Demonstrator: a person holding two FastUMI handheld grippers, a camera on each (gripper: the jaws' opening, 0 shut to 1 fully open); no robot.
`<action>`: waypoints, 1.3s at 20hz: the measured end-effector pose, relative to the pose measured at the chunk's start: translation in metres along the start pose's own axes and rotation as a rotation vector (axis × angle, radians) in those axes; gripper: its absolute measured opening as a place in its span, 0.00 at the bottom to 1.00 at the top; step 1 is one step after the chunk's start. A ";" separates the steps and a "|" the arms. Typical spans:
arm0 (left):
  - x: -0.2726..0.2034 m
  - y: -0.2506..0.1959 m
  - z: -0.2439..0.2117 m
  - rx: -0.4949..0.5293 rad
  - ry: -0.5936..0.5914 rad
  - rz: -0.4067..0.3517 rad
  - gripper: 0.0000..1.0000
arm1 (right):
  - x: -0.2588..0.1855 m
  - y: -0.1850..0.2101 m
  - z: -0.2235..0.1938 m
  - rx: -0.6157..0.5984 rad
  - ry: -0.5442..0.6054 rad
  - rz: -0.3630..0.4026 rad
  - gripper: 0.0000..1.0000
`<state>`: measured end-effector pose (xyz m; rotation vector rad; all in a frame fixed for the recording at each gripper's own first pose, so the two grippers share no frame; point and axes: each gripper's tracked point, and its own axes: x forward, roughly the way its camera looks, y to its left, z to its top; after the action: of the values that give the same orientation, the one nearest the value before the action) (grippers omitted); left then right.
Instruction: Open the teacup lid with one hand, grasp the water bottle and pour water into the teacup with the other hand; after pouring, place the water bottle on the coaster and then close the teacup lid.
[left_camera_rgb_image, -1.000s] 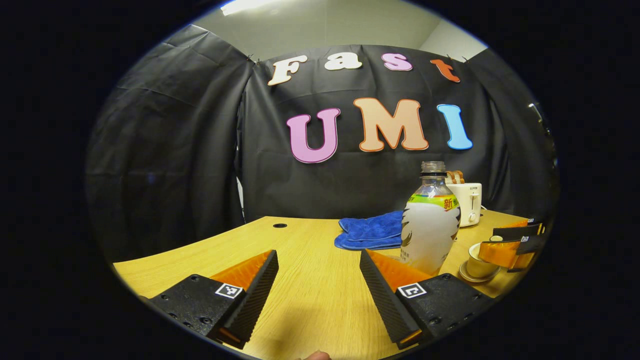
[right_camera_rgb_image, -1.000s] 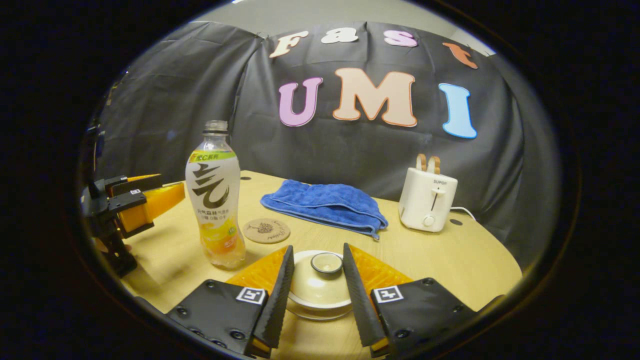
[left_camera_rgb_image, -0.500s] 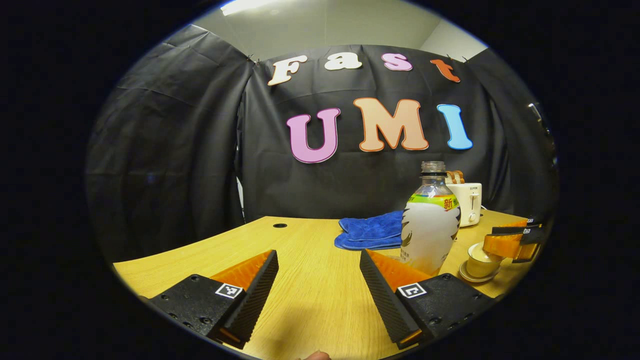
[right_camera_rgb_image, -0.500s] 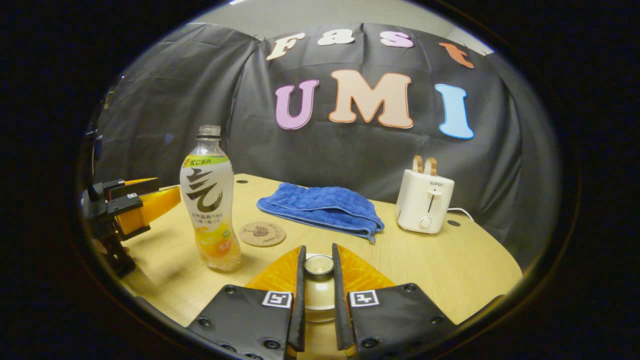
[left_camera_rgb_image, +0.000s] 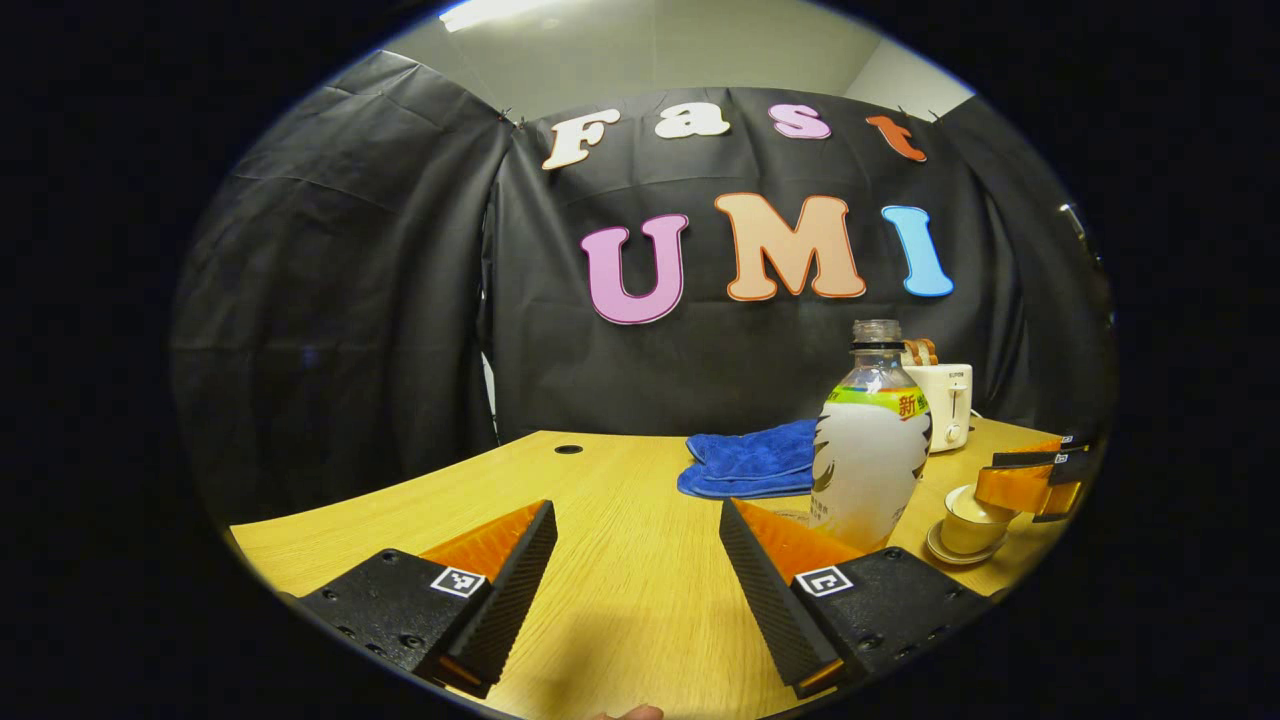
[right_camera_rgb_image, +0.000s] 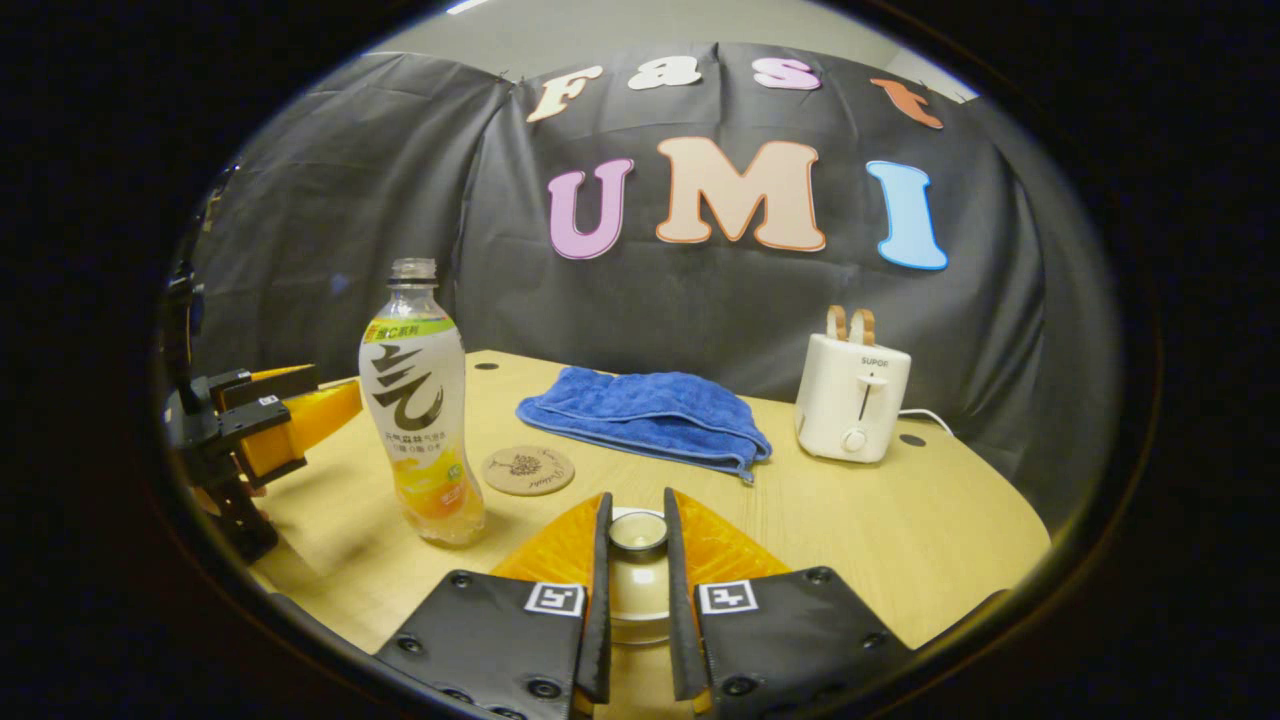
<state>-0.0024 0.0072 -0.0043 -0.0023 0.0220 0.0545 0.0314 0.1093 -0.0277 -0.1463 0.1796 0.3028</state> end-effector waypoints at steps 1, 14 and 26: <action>0.000 0.002 0.001 -0.001 -0.002 0.010 0.96 | 0.000 0.000 0.000 0.000 -0.001 0.002 0.28; -0.004 -0.029 0.008 -0.045 -0.028 -0.153 0.96 | -0.010 -0.006 0.029 0.019 -0.059 0.010 0.27; -0.021 -0.104 0.008 -0.067 0.017 -0.407 0.96 | -0.032 -0.025 0.052 0.047 -0.111 -0.004 0.29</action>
<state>-0.0178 -0.0983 0.0047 -0.0744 0.0367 -0.3523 0.0168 0.0851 0.0320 -0.0835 0.0767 0.3019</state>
